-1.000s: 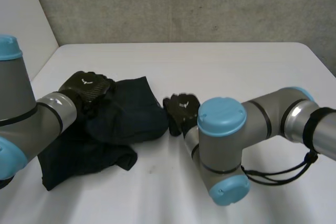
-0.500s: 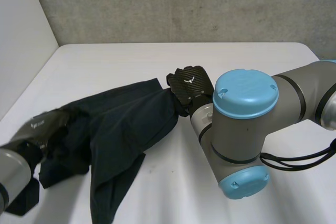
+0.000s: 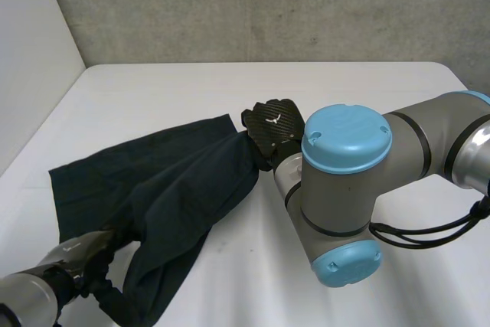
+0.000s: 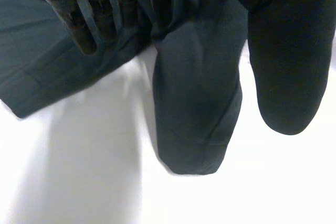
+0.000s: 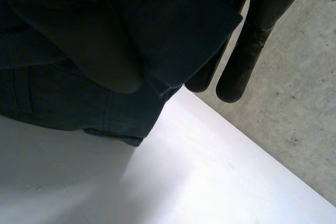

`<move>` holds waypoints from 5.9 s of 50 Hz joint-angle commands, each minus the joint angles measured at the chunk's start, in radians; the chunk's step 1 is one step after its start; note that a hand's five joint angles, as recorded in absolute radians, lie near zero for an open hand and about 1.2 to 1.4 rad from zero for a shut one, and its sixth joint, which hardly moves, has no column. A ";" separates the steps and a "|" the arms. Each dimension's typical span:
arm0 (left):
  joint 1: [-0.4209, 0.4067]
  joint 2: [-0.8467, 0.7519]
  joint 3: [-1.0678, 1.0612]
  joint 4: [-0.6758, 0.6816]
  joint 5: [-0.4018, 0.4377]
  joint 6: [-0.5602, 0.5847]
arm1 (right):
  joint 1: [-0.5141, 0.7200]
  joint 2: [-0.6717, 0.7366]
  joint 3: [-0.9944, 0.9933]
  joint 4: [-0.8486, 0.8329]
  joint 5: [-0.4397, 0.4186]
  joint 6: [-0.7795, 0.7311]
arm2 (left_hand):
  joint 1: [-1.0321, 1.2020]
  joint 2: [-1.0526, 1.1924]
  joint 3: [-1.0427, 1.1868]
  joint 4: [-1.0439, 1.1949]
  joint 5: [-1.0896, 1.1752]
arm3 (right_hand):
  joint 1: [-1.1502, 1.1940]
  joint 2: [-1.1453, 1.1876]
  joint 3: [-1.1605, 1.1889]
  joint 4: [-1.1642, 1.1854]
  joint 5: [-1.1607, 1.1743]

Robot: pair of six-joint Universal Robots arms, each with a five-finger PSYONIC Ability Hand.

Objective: Fold the shorts.

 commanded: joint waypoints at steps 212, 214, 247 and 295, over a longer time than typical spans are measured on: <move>-0.171 -0.614 0.695 0.650 0.015 0.572 | -0.483 -0.335 0.523 0.087 -0.192 -0.024 | -0.062 -0.035 -0.056 -0.042 -0.051 | -0.608 -0.859 -0.867 -0.879 -0.816; -0.164 -0.574 0.621 0.650 0.018 0.522 | -0.483 -0.340 0.595 0.028 -0.190 -0.024 | -0.062 -0.035 -0.056 -0.042 -0.051 | -0.561 -0.812 -0.820 -0.832 -0.769; -0.118 -0.367 0.392 0.648 0.019 0.489 | -0.692 -0.335 0.606 0.010 -0.232 -0.272 | -0.062 -0.035 -0.056 -0.042 -0.051 | 0.480 0.229 0.221 0.209 0.272; -0.112 -0.337 0.319 0.650 0.021 0.486 | -0.828 -0.251 0.720 -0.110 -0.551 -0.203 | -0.062 -0.035 -0.056 -0.042 -0.051 | -0.080 -0.331 -0.339 -0.351 -0.288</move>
